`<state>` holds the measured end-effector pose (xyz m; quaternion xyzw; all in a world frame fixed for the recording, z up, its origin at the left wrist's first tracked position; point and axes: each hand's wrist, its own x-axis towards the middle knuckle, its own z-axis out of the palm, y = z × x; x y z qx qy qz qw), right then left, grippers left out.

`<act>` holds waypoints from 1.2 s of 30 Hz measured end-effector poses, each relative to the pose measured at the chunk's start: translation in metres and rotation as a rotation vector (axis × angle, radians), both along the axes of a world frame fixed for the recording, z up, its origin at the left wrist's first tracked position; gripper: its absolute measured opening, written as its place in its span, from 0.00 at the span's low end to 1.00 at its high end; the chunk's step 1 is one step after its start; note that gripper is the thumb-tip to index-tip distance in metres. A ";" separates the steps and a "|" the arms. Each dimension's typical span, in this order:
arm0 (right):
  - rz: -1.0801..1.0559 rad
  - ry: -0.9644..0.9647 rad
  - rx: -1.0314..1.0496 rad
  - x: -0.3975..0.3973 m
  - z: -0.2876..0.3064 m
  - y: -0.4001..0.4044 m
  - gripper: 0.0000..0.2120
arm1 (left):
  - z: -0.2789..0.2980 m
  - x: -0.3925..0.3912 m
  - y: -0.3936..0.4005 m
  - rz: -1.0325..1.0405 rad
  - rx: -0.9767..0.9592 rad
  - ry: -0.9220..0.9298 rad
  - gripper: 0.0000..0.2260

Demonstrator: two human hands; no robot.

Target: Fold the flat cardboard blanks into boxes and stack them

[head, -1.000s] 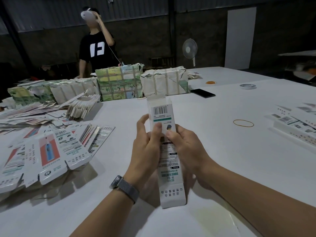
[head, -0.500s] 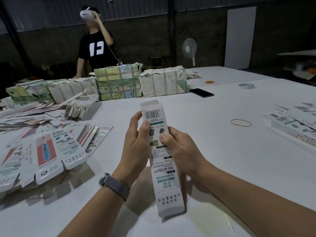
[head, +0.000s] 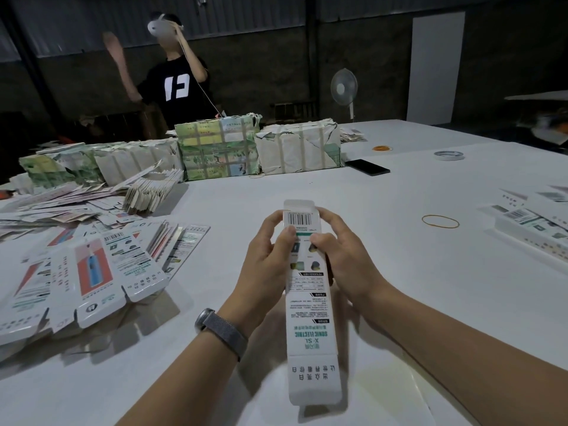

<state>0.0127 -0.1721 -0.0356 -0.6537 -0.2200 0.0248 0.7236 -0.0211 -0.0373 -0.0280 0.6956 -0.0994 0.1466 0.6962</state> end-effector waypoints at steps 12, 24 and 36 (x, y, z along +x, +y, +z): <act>-0.037 0.048 0.070 0.008 -0.006 0.000 0.09 | -0.009 0.002 -0.003 -0.083 -0.029 0.049 0.11; -0.105 0.002 0.119 0.007 -0.004 0.001 0.17 | -0.017 0.009 -0.001 -0.039 0.005 0.078 0.09; -0.099 -0.044 0.013 0.007 -0.003 -0.003 0.21 | -0.021 0.012 0.000 -0.042 -0.030 0.095 0.09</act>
